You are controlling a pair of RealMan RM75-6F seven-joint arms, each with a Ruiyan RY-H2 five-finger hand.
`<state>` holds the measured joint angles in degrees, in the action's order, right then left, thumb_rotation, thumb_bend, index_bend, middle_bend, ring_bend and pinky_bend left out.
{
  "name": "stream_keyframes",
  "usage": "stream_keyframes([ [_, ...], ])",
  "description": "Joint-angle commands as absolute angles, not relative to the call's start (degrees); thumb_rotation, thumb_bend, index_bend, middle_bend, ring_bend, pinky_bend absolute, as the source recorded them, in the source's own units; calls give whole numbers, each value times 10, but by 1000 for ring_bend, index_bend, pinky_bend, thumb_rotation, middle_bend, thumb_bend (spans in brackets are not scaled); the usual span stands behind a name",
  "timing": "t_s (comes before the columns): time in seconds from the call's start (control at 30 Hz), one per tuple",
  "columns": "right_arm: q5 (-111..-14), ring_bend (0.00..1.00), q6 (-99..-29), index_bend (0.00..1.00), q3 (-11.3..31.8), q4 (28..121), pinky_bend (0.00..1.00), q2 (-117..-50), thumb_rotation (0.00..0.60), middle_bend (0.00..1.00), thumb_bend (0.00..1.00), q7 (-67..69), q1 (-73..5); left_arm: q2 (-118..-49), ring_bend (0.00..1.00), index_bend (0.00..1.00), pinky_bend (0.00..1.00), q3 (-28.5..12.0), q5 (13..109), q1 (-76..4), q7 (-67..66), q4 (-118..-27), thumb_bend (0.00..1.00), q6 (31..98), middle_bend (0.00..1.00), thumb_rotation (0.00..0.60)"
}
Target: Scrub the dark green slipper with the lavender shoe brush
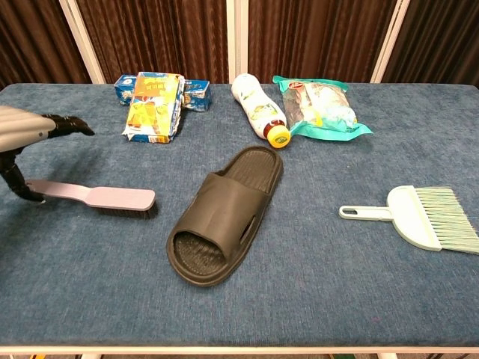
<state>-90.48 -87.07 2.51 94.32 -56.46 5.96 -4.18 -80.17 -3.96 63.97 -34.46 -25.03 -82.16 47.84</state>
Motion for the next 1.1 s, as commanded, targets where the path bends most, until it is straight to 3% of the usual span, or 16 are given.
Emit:
stream_keyframes([
  [0.03,-905,0,-869,0,25,940,0,-567,600,12,88,63,-43,-767,119,170,205,-26,633,-359,-250,-853,50,444,208,600],
  [0.13,-905,0,-868,0,25,936,0,-569,600,12,88,67,-43,-764,214,283,245,-23,604,-369,-273,-860,50,438,340,600],
  [0.3,-903,0,-868,0,25,932,0,-569,600,12,88,70,-42,-764,334,409,352,-21,553,-386,-296,-867,50,429,463,600],
  [1.1,-895,0,-857,0,27,925,0,-574,600,12,87,72,-45,-761,448,510,480,18,450,-449,-311,-881,49,392,583,600],
])
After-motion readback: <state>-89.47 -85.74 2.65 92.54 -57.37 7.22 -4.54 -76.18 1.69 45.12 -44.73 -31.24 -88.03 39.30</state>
